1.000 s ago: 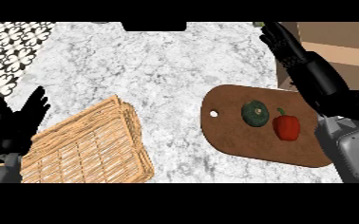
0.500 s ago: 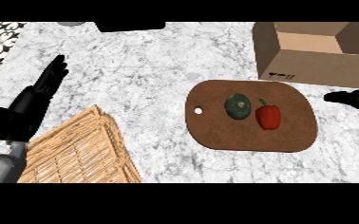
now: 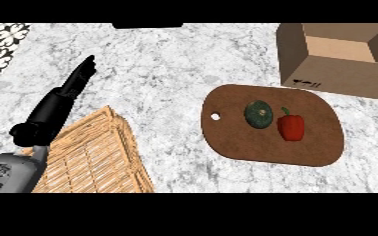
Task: Pick the bell pepper from the cutting board and place it in the cardboard box
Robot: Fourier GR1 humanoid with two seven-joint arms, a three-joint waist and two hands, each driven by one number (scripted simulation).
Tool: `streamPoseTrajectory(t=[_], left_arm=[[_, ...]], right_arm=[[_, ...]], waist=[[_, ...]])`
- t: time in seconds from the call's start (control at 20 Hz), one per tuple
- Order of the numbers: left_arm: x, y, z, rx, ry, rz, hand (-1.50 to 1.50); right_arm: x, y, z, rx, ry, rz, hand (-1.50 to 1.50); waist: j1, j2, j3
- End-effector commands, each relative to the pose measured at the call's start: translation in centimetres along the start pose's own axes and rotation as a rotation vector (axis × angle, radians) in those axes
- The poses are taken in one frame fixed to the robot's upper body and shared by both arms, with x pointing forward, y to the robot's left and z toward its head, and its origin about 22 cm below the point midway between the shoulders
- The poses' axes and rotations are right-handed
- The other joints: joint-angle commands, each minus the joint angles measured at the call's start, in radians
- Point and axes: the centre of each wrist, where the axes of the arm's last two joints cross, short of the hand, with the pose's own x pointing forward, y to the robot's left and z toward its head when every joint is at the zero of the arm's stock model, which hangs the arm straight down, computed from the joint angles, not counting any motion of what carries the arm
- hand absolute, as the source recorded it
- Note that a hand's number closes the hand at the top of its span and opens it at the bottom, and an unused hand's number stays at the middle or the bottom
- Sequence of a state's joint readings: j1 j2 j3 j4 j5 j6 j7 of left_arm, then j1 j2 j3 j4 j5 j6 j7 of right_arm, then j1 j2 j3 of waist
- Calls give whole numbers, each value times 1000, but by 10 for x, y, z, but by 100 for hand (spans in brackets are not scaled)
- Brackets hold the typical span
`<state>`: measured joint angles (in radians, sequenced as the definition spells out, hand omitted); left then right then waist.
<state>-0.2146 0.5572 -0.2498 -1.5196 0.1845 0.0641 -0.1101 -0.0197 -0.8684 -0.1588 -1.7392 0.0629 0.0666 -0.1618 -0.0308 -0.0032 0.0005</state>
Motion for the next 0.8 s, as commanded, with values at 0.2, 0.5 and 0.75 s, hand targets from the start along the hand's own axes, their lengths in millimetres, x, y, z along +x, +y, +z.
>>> streamPoseTrajectory(t=[0.2, 0.5, 0.75], left_arm=[[-2, -9, -3, -32, -36, -1, 0], [10, -13, -13, -53, -32, -4, 0], [11, -10, -19, -62, -44, -2, 0]], right_arm=[[47, -11, -4, 337, 94, 323, -150], [96, 19, -12, 507, 160, 442, -150], [132, 47, -11, 558, 218, 527, -150]], waist=[[20, 2, -4], [47, 5, -3], [45, 5, -3]])
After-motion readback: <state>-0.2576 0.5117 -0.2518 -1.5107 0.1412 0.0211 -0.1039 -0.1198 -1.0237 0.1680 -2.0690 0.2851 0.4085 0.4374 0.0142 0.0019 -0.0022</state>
